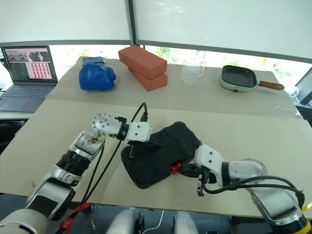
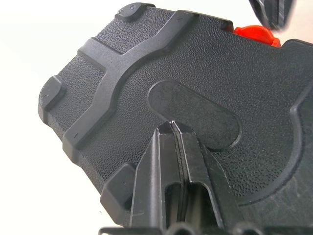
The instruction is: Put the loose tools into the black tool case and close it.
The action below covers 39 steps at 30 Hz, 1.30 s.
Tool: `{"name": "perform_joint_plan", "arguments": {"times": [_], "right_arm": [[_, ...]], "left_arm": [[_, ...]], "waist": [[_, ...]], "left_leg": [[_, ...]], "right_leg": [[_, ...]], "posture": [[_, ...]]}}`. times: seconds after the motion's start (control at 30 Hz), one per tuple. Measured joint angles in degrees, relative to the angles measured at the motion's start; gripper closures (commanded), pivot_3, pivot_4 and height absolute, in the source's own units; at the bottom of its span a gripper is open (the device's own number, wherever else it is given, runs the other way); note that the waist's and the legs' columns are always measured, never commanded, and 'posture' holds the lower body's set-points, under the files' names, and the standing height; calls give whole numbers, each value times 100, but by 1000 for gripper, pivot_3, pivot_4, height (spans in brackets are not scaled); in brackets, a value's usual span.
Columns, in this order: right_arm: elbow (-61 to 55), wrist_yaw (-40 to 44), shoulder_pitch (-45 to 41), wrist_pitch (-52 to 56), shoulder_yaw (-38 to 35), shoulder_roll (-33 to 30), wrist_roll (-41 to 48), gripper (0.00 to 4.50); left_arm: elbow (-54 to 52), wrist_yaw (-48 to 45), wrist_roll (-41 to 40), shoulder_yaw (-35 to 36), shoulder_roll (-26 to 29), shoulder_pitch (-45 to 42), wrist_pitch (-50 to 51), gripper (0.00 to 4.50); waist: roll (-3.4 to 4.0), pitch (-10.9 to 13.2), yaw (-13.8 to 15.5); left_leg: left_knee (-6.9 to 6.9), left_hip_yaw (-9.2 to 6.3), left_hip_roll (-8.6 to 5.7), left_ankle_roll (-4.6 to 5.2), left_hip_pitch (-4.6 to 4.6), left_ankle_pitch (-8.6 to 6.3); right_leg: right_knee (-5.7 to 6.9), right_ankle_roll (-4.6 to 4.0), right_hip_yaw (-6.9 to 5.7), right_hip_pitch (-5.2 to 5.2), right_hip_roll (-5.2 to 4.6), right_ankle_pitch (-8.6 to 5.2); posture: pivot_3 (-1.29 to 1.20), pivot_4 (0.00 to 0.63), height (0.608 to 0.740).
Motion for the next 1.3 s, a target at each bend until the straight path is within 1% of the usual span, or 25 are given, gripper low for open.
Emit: {"name": "perform_joint_plan", "arguments": {"times": [0.27, 0.5, 0.7, 0.83, 0.97, 1.07, 1.17, 1.23, 1.27, 1.3], "right_arm": [[98, 166, 31, -7, 146, -90, -78, 4480], [551, 82, -406, -50, 735, 337, -480, 4480], [1018, -46, -463, -187, 927, 700, -854, 4480], [1250, -179, -455, -313, 928, 881, -1041, 4480], [1295, -237, -361, -362, 830, 1033, -1029, 4480], [1193, -235, -154, -481, 634, 1013, -986, 4480], [882, -152, 98, -520, 274, 818, -820, 4480], [638, -29, 382, -526, 21, 637, -645, 3918], [497, 111, 631, -526, -199, 463, -494, 3680], [449, 183, 772, -520, -349, 378, -392, 3381]], "left_arm": [[24, -6, 0, -4, 1, -23, 1, 4500], [24, -12, 3, -2, 52, -30, -1, 4500], [25, -1, 10, 2, 58, -36, -1, 4500], [24, 4, 10, 2, 54, -36, 0, 4500], [33, 11, 10, 7, 56, -33, 0, 4500], [45, 23, 9, 9, 49, -18, -9, 4500], [46, 41, 8, 12, 57, 46, -35, 4500], [13, 63, -22, 36, 59, 87, 21, 3977], [-38, 94, -121, 146, 90, 145, 157, 3776], [-96, 103, -206, 240, 146, 199, 298, 3478]], "waist": [[0, 0, 2], [-3, -1, -34], [-1, 0, -72], [-1, 0, -82], [-1, 1, -108], [1, 1, -93], [1, 1, -90], [2, 1, -84], [3, 0, -97], [0, 1, -115]], "left_leg": [[0, 0, 0, 0, -1, 0], [2, 1, 3, 0, -3, 0], [3, 1, 2, -2, 0, 2], [3, 2, 2, -2, -1, 2], [2, 2, 3, -2, -1, 2], [2, 2, 2, -2, -3, 1], [-1, 1, 2, -2, -1, 1], [-3, 0, 3, -2, 0, 1], [-7, 1, 4, -2, 1, 1], [-7, 0, 7, -2, 1, 1]], "right_leg": [[0, -20, 1, -2, 0, -12], [0, -22, 1, -5, 5, -12], [6, -24, 2, -4, 2, -12], [5, -14, 3, -5, 2, -6], [7, -14, 3, -7, 3, -6], [5, -9, 3, -7, 0, -5], [4, -9, 3, -5, -2, -6], [3, -9, 3, -3, -2, -6], [3, -7, 4, -4, -3, -6], [3, -7, 3, -4, -1, -6]], "posture": [[0, 150, 738], [0, 150, 738], [0, 150, 738], [0, 150, 738], [0, 150, 738], [0, 150, 738], [0, 150, 738], [0, 150, 738], [0, 150, 738], [0, 150, 738]]}}
